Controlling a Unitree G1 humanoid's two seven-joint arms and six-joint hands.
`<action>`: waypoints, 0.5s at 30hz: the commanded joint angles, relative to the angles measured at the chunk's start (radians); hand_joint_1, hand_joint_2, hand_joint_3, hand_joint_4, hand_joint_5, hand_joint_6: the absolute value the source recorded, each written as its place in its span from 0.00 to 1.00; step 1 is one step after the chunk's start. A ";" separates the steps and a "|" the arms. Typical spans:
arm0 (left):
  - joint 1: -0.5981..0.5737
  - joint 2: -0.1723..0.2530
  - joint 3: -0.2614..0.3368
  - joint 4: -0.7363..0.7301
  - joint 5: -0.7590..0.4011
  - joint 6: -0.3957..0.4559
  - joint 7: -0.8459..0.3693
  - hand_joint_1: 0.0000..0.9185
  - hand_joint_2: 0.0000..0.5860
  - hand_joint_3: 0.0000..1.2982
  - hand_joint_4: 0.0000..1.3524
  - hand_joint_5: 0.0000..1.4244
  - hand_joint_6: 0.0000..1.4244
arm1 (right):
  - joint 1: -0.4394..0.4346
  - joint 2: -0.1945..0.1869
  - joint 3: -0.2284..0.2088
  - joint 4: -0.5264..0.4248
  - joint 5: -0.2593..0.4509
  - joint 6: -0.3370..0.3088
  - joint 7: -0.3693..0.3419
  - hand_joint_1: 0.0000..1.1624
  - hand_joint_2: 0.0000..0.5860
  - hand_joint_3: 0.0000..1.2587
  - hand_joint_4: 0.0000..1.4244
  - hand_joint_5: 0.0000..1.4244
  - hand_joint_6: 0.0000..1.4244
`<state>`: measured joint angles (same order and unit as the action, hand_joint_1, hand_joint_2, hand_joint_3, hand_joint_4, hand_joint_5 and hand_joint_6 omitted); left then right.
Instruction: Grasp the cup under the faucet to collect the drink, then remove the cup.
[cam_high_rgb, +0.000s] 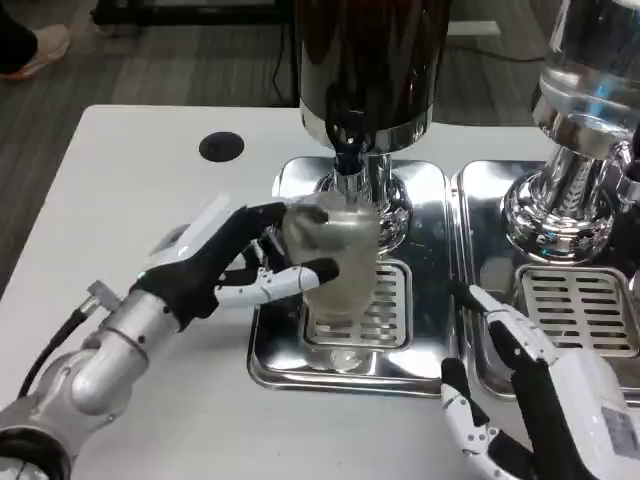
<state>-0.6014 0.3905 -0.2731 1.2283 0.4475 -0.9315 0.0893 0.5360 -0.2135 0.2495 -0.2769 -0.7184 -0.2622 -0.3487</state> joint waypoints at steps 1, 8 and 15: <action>-0.034 -0.012 -0.023 -0.011 0.022 -0.002 0.002 0.26 0.42 0.30 0.35 0.51 0.67 | 0.006 0.004 -0.003 0.004 0.000 -0.017 -0.016 0.42 0.83 0.15 0.14 0.12 0.19; -0.044 -0.016 -0.043 -0.011 0.052 0.019 -0.010 0.24 0.39 0.28 0.31 0.45 0.56 | 0.004 0.009 0.000 0.009 0.004 -0.018 -0.016 0.42 0.83 0.15 0.14 0.13 0.20; -0.041 0.000 -0.057 -0.021 0.051 0.028 -0.004 0.18 0.32 0.22 0.23 0.34 0.37 | -0.003 0.012 0.003 0.015 0.010 -0.018 -0.010 0.42 0.83 0.15 0.15 0.13 0.20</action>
<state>-0.6242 0.3779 -0.3272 1.2240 0.4898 -0.9053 0.0828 0.5348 -0.2052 0.2504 -0.2727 -0.7170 -0.2667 -0.3526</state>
